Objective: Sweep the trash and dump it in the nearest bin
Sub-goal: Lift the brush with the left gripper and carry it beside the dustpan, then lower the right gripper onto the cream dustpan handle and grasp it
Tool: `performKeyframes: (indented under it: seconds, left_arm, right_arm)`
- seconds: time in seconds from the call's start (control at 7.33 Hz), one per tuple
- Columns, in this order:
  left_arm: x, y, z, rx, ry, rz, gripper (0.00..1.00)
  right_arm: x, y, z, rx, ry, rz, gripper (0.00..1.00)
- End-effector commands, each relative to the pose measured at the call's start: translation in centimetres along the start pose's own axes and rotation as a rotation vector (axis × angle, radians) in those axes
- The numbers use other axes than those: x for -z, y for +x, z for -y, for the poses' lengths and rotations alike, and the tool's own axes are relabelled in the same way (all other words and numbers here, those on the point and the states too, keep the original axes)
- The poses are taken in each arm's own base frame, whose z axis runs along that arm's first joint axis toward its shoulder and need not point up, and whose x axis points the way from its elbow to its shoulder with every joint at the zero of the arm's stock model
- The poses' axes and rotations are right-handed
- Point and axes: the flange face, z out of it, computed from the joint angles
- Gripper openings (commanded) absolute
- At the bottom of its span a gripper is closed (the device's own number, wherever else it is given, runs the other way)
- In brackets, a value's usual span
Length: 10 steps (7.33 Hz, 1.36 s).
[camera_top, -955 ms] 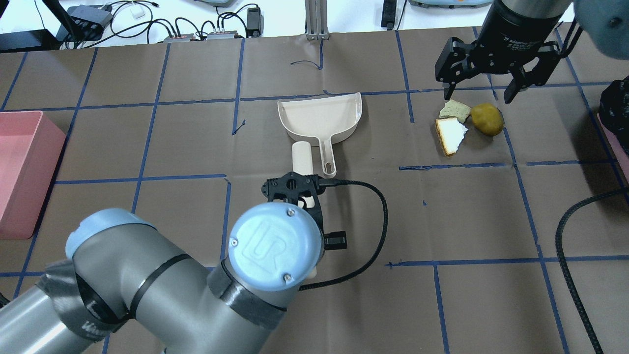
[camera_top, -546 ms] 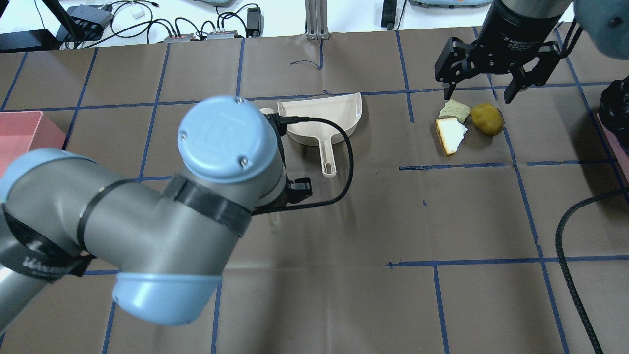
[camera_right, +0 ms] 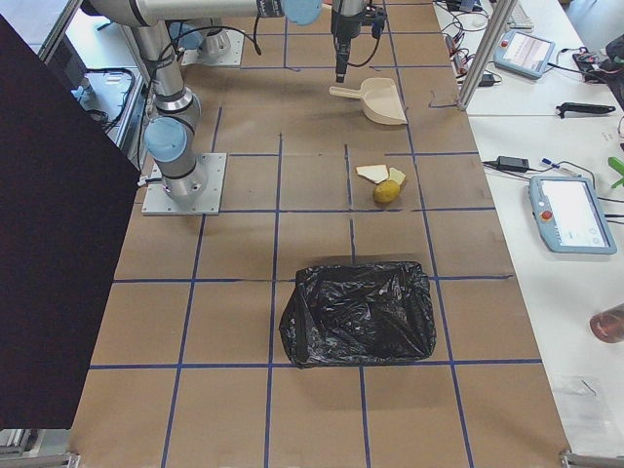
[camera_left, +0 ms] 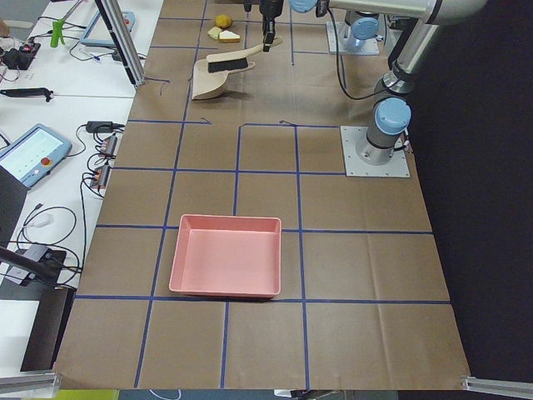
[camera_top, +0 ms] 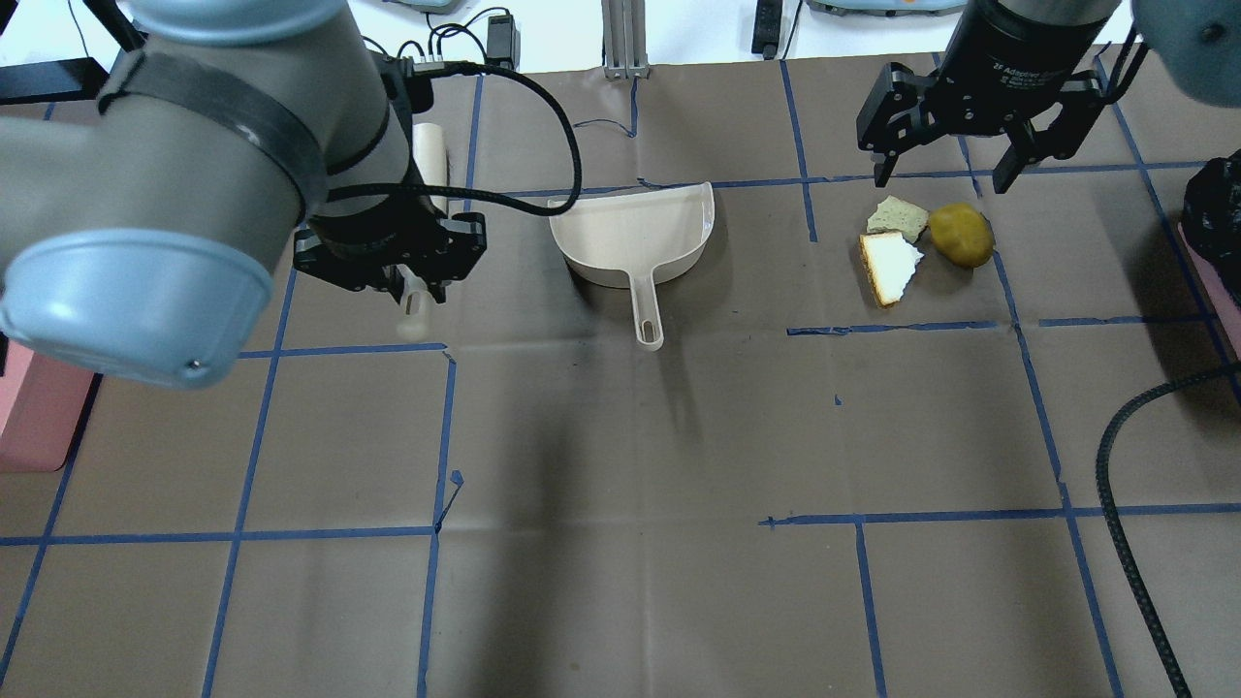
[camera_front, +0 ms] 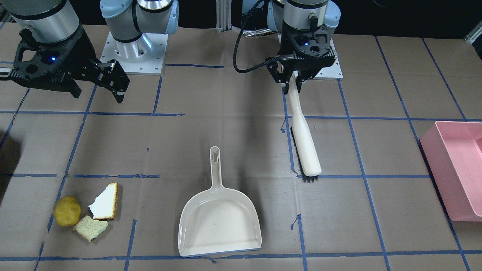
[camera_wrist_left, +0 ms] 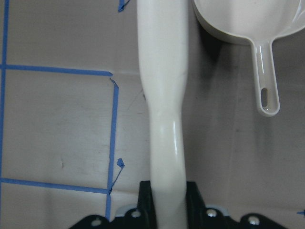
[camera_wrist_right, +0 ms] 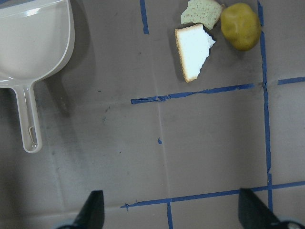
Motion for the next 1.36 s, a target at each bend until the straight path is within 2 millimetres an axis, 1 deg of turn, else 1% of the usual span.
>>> performKeyframes:
  seconds: [0.0, 0.14, 0.27, 0.41, 0.55, 0.68, 0.96, 1.09, 1.23]
  left_arm:
    - [0.4, -4.8, 2.7, -0.058, -0.041, 0.013, 0.05]
    - [0.8, -6.1, 3.4, -0.051, -0.075, -0.014, 0.05]
    - [0.8, -6.2, 3.2, -0.029, -0.117, -0.088, 0.05]
    - [0.9, -6.0, 2.4, -0.054, -0.119, -0.1, 0.06]
    - [0.9, -6.2, 2.3, -0.147, -0.111, -0.103, 0.05]
    - [0.9, -6.3, 2.3, -0.191, -0.105, -0.104, 0.05]
    - [0.9, -6.2, 2.3, -0.193, -0.102, -0.1, 0.05]
    - [1.2, -6.2, 1.9, -0.196, -0.097, -0.1, 0.06]
    - [0.9, -6.2, 1.8, -0.195, -0.111, -0.099, 0.06]
  right_arm:
    - [-0.3, -0.7, 2.5, 0.008, 0.026, 0.006, 1.0]
    - [-0.9, -2.0, 4.3, 0.023, 0.037, 0.008, 1.0]
    - [-2.2, -5.4, 5.6, 0.02, 0.027, 0.007, 1.0]
    - [-4.3, -9.2, 7.0, 0.019, 0.034, 0.009, 1.0]
    - [-6.6, -12.5, 7.7, 0.038, 0.024, 0.011, 1.0]
    - [-9.3, -15.6, 8.2, 0.02, 0.031, 0.017, 1.0]
    - [-13.8, -20.9, 7.6, 0.089, 0.024, 0.014, 1.0]
    - [-15.7, -21.8, 7.6, 0.103, -0.001, 0.004, 1.0]
    - [-16.5, -22.3, 7.0, 0.121, -0.017, -0.002, 1.0]
